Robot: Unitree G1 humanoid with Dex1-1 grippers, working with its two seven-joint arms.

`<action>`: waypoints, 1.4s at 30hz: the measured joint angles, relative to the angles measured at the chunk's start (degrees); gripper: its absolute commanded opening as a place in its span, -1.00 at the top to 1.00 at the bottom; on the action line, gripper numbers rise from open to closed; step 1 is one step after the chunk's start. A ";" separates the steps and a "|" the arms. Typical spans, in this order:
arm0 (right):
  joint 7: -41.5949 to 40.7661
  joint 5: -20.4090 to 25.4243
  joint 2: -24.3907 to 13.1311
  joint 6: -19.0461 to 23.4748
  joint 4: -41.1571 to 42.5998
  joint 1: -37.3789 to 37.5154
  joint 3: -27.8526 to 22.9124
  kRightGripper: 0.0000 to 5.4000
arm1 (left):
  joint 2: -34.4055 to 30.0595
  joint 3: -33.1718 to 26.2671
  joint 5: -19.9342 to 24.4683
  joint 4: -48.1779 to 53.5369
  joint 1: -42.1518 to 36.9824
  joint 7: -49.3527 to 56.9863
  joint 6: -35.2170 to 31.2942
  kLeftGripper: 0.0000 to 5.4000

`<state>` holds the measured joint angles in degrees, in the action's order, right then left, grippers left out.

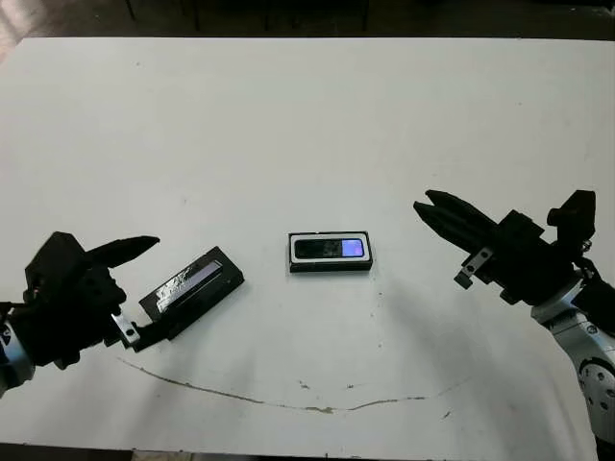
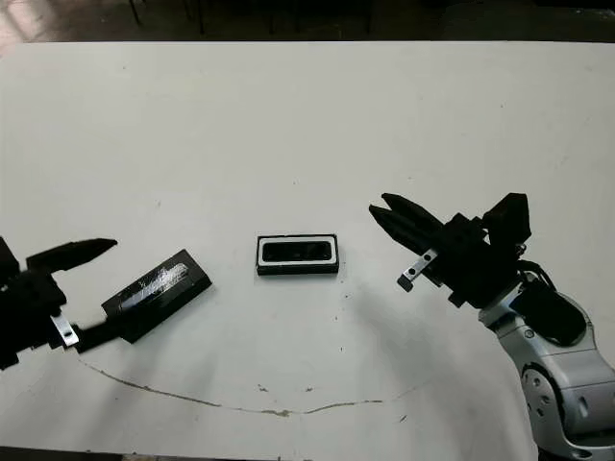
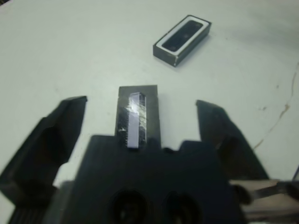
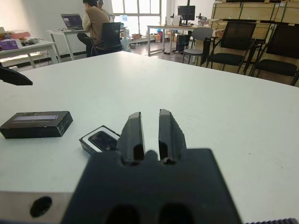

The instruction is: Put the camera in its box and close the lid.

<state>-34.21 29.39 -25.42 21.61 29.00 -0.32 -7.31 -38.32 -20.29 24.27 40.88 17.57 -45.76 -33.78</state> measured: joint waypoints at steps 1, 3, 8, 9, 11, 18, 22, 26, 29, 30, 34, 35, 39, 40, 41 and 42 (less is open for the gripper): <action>0.00 -0.08 0.00 -0.03 -0.03 0.06 0.02 1.00 | -0.33 0.48 -0.48 -0.37 0.42 -0.06 0.84 -0.99; 0.00 -0.15 0.00 -0.11 -0.19 0.09 0.08 1.00 | -0.99 1.13 -1.74 -1.23 0.97 -0.11 2.68 -0.99; 0.32 -0.22 -0.01 -0.08 -0.25 0.11 0.34 1.00 | -1.23 2.47 -2.42 -2.40 2.08 -0.04 4.30 -0.99; 0.31 -0.22 -0.01 -0.08 -0.30 0.10 0.41 1.00 | -1.23 2.75 -2.43 -2.52 2.25 -0.03 4.49 -0.99; 0.29 -0.21 -0.01 -0.08 -0.55 0.10 0.48 1.00 | -1.23 3.38 -2.46 -3.32 2.61 -0.06 5.57 -0.99; 0.25 -1.03 -0.01 -1.03 -1.13 0.10 0.61 1.00 | -1.24 5.31 -4.27 -6.20 3.73 -0.08 10.41 -0.99; 0.15 -1.04 -0.01 -1.71 -1.79 0.11 0.68 1.00 | -2.39 6.07 -4.21 -5.68 3.91 0.05 8.85 -0.99; 0.12 -1.02 -0.01 -1.83 -1.91 0.11 0.68 1.00 | -2.53 6.97 -3.00 -5.46 3.93 0.49 5.45 -0.99; 0.12 -1.01 -0.01 -1.83 -1.90 0.24 0.68 1.00 | -2.52 7.45 -2.72 -5.00 4.01 1.33 3.72 -0.99; 0.12 -1.02 -0.01 -1.83 -1.90 0.37 0.68 1.00 | -2.47 7.65 -2.69 -4.91 4.11 1.68 3.49 -0.99; -0.03 -0.92 -0.05 -1.83 -1.94 0.70 0.66 1.00 | -2.19 8.21 -3.15 -3.89 4.72 4.06 2.15 -0.99; -0.35 -0.86 -0.06 -1.85 -2.05 0.70 0.66 1.00 | -2.16 8.29 -3.46 -3.55 4.90 4.80 1.83 -0.99; -0.64 -0.88 -0.09 -2.06 -2.54 0.70 0.65 1.00 | -1.90 8.63 -3.86 -3.35 5.05 6.29 1.67 -0.99; -0.64 -0.88 -0.12 -2.06 -2.54 0.70 0.65 1.00 | -1.75 8.65 -3.86 -3.44 5.05 6.50 1.67 -0.99; -0.64 -0.88 -0.18 -2.06 -2.54 0.69 0.64 1.00 | -1.56 8.68 -4.02 -3.55 5.09 6.88 1.87 -0.99; -0.66 -0.87 -0.22 -2.06 -2.55 0.69 0.63 1.00 | -1.27 8.69 -4.15 -3.67 5.15 7.28 2.26 -0.99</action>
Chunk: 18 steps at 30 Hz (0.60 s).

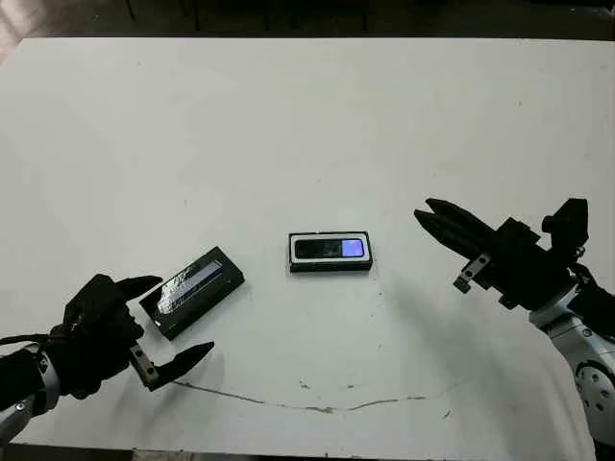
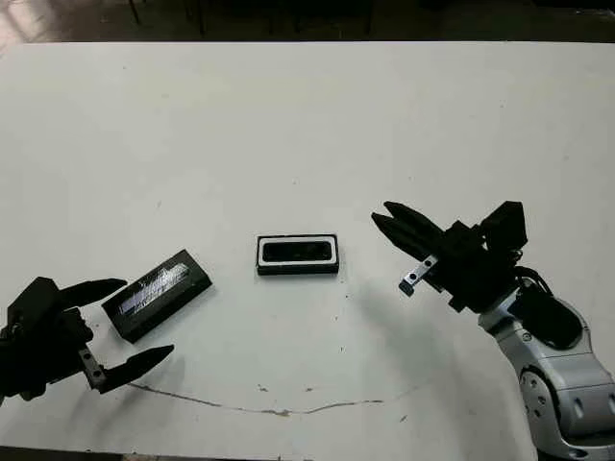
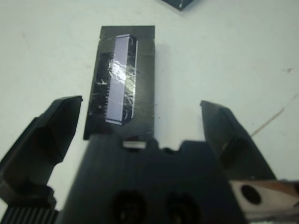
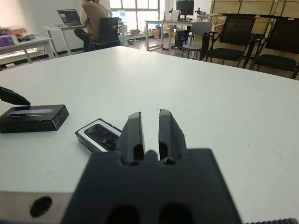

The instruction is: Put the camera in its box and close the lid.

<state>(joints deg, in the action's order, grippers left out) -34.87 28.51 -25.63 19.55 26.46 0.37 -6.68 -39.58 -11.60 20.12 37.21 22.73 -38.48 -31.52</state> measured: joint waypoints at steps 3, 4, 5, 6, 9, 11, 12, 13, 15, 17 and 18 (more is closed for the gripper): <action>-0.22 0.02 -0.09 0.00 -0.02 -0.02 -0.05 1.00 | 0.30 0.01 -0.02 -0.01 0.31 0.68 0.04 -0.99; -0.30 0.03 -0.14 0.00 -0.03 -0.02 -0.09 1.00 | 0.41 0.02 0.00 -0.10 0.38 0.82 0.05 -0.99; -0.34 0.05 -0.19 0.01 -0.02 -0.02 -0.16 1.00 | 0.61 0.03 0.03 -0.41 0.41 0.83 0.24 -0.99; -0.36 0.06 -0.20 0.01 -0.02 -0.02 -0.21 1.00 | 0.99 0.03 0.08 -0.93 0.43 0.83 0.63 -0.99; -0.36 0.06 -0.20 0.00 -0.02 -0.02 -0.24 1.00 | 1.97 0.45 0.23 -2.55 0.42 0.78 1.76 -0.91; -0.61 0.05 -0.20 -0.01 -0.02 -0.02 -0.25 1.00 | 2.31 0.77 0.24 -3.13 0.39 0.70 2.72 -0.77; -0.72 0.04 -0.21 -0.02 -0.02 -0.02 -0.26 1.00 | 2.61 0.83 0.37 -3.65 0.36 0.51 3.35 -0.68; -0.77 0.04 -0.21 -0.02 -0.03 -0.02 -0.28 1.00 | 3.01 0.98 0.55 -4.26 0.35 0.30 4.10 -0.60; -1.03 0.04 -0.23 -0.15 -0.09 -0.03 -0.36 1.00 | 3.64 1.53 0.38 -5.86 0.34 -0.67 7.19 -0.42; -1.18 0.06 -0.25 -0.24 -0.15 -0.03 -0.46 1.00 | 3.75 2.13 0.09 -8.05 0.21 -2.49 11.03 -0.24; -1.18 0.08 -0.26 -0.23 -0.15 -0.03 -0.56 1.00 | 3.75 2.42 0.08 -9.06 0.05 -3.26 12.29 -0.15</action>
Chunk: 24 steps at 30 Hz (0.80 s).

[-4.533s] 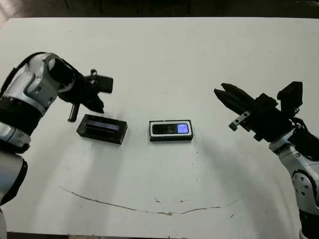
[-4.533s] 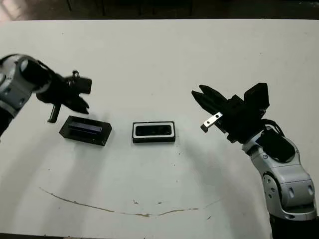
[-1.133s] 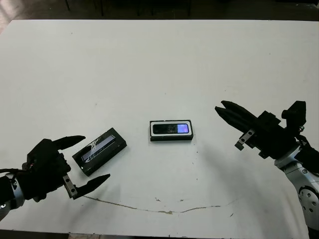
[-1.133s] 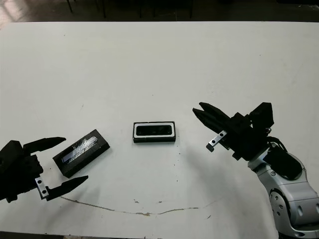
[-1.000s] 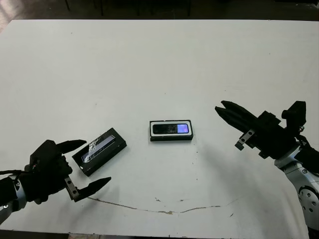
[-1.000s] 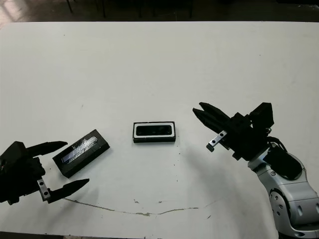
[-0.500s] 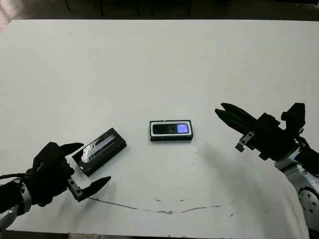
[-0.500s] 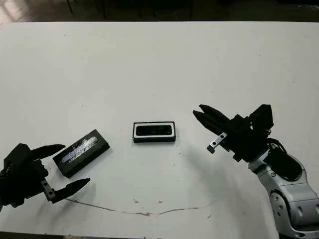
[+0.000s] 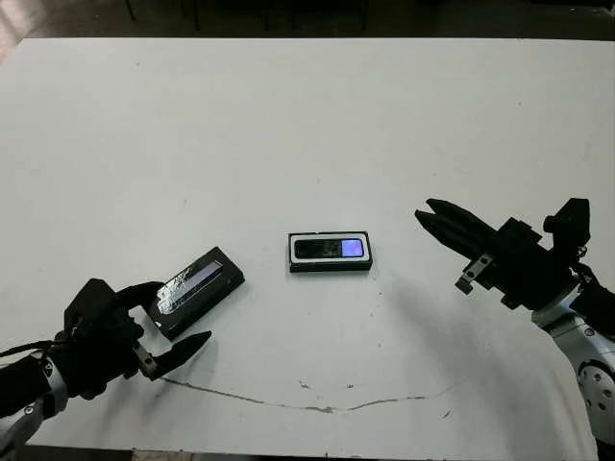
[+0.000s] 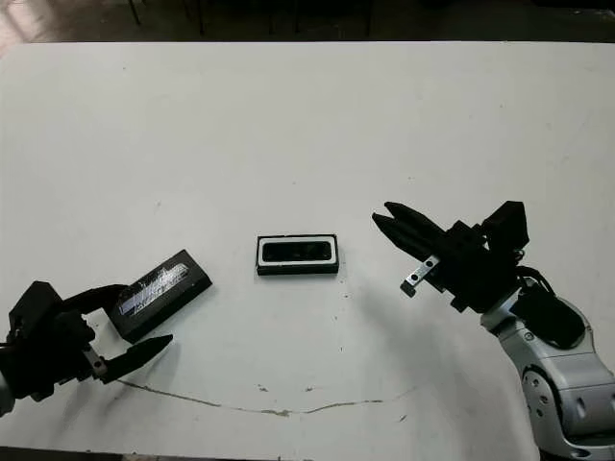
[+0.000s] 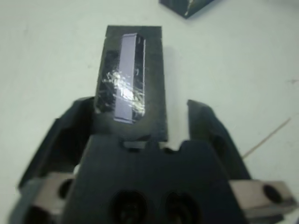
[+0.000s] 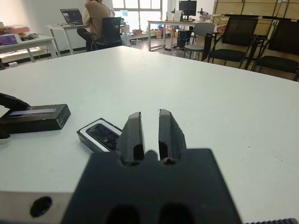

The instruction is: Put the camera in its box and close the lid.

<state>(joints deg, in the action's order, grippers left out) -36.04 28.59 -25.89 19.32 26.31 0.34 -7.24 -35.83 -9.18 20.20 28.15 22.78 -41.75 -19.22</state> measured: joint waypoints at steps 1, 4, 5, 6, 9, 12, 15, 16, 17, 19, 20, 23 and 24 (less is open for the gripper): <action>0.00 0.05 -0.01 0.00 0.00 0.00 -0.11 1.00 | 0.00 0.32 0.01 -0.66 -0.08 -0.49 0.63 -0.05; 0.02 0.05 -0.09 0.01 0.01 0.04 -0.21 1.00 | -0.11 0.86 -0.03 -0.79 -0.17 -0.76 0.52 0.20; 0.02 0.04 -0.13 0.01 0.01 0.06 -0.23 1.00 | -0.22 0.93 -0.04 -0.59 -0.26 -0.73 0.25 0.28; 0.02 0.04 -0.23 0.01 0.01 0.09 -0.27 1.00 | -0.37 0.99 -0.03 -0.21 -0.34 -0.65 -0.44 0.34; -0.13 0.06 -0.40 -0.04 -0.01 0.17 -0.33 1.00 | -1.33 1.09 -0.20 1.62 -0.38 0.23 -3.02 0.45; -0.56 0.05 -0.46 -0.08 -0.15 0.28 -0.37 1.00 | -2.10 1.10 -0.11 3.15 -0.37 0.90 -5.29 0.47; -0.56 -0.02 -0.65 -0.08 -0.15 0.28 -0.36 1.00 | -2.11 1.10 0.00 3.69 -0.30 1.28 -5.62 0.47; -0.56 -0.04 -0.69 -0.08 -0.15 0.28 -0.36 1.00 | -2.08 1.10 0.06 3.74 -0.30 1.30 -5.62 0.47; -0.60 -0.04 -0.69 -0.13 -0.18 0.27 -0.36 1.00 | -1.87 1.04 0.39 3.73 -0.31 1.30 -5.61 0.47; -0.72 -0.02 -0.69 -0.36 -0.29 0.26 -0.35 1.00 | -0.46 0.67 1.99 3.49 -0.38 1.35 -5.41 0.47; -0.85 0.00 -0.69 -0.44 -0.42 0.25 -0.34 1.00 | 0.41 0.49 2.67 3.20 -0.48 1.42 -5.10 0.47; -0.83 0.00 -0.69 -0.44 -0.71 0.26 -0.26 1.00 | 2.27 -0.06 4.20 2.02 -1.82 1.80 -3.95 0.47; -0.64 0.00 -0.69 -0.42 -0.69 0.24 -0.22 1.00 | 2.52 -0.18 4.53 1.62 -2.75 1.75 -3.50 0.47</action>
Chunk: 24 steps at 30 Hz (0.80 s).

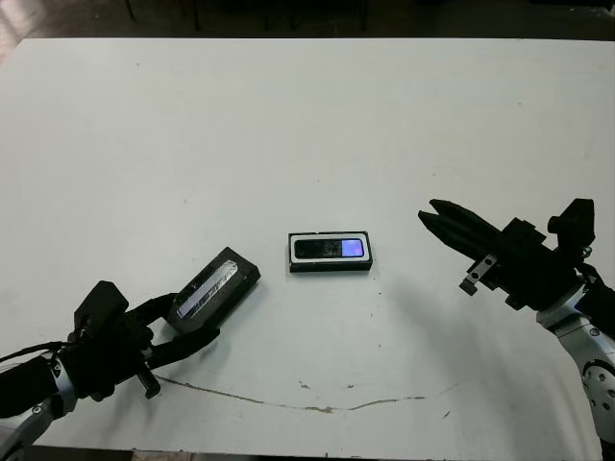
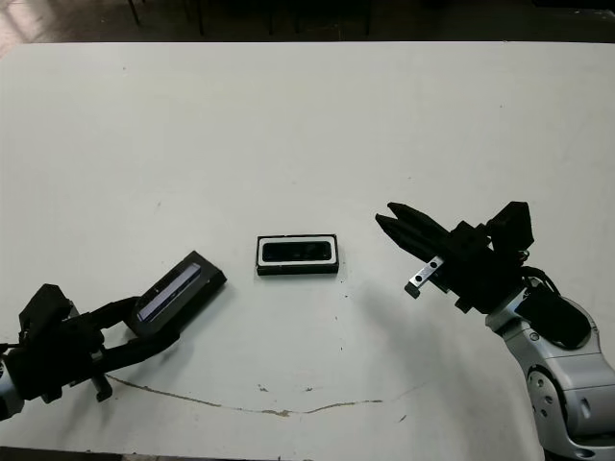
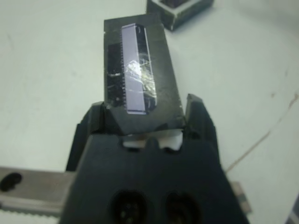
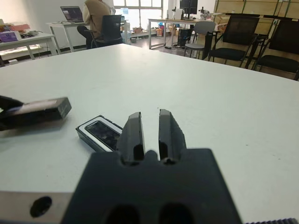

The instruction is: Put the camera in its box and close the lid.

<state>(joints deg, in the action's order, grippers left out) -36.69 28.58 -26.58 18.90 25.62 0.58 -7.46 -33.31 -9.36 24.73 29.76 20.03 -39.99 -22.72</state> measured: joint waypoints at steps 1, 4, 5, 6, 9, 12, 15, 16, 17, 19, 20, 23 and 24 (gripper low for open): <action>0.18 0.00 0.00 0.01 0.03 -0.02 0.06 1.00 | 0.13 -0.25 0.43 -0.44 -0.94 -0.02 0.43 0.47; 0.44 -0.12 0.00 0.01 0.07 -0.12 0.21 1.00 | -0.06 -0.88 1.35 -0.94 -5.54 0.61 -0.36 0.47; 0.63 -0.14 0.00 0.00 0.02 -0.22 0.24 1.00 | -0.19 -0.98 1.40 -1.08 -7.44 1.14 -0.62 0.47; 0.71 -0.13 0.01 -0.01 -0.06 -0.37 0.28 1.00 | -0.23 -1.04 1.22 -1.29 -9.30 1.66 -0.61 0.47; 0.75 0.36 0.03 0.06 -1.01 -1.16 0.18 1.00 | -0.59 -0.29 -0.73 -2.32 -15.60 3.17 -0.64 0.47; 1.29 1.22 0.01 0.97 -1.86 -2.25 -0.42 1.00 | -0.81 2.26 -2.95 -6.53 -22.90 2.18 1.55 0.47; 2.39 1.34 0.01 1.44 -2.44 -2.94 -1.41 1.00 | -0.56 5.57 -4.59 -12.11 -29.78 -0.23 4.55 0.47; 2.82 1.34 0.01 1.52 -2.61 -3.17 -1.73 1.00 | -0.46 6.71 -4.84 -13.58 -31.86 -0.96 4.76 0.47; 3.13 1.36 0.00 1.63 -2.73 -3.32 -1.94 1.00 | -0.42 7.80 -5.10 -14.88 -33.73 -1.69 4.82 0.47; 3.13 1.80 -0.01 1.63 -3.27 -3.62 -2.34 1.00 | -0.34 9.77 -5.61 -17.74 -37.47 -3.55 5.06 0.47; 2.98 2.01 -0.04 1.63 -3.67 -3.84 -2.45 1.00 | -0.27 10.73 -5.80 -19.40 -39.36 -4.70 5.30 0.47; 2.08 3.03 -0.35 1.73 -4.36 -4.67 -2.80 1.00 | 0.21 13.56 -6.09 -25.22 -44.98 -8.58 5.76 0.47; 2.07 3.04 -0.49 1.73 -4.42 -4.84 -2.88 1.00 | 0.35 14.45 -6.18 -27.04 -46.53 -9.98 5.85 0.47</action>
<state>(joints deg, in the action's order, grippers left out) -34.62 31.62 -27.07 20.64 21.21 -4.26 -10.34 -32.96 5.08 18.55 2.73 -26.50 -49.98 -16.87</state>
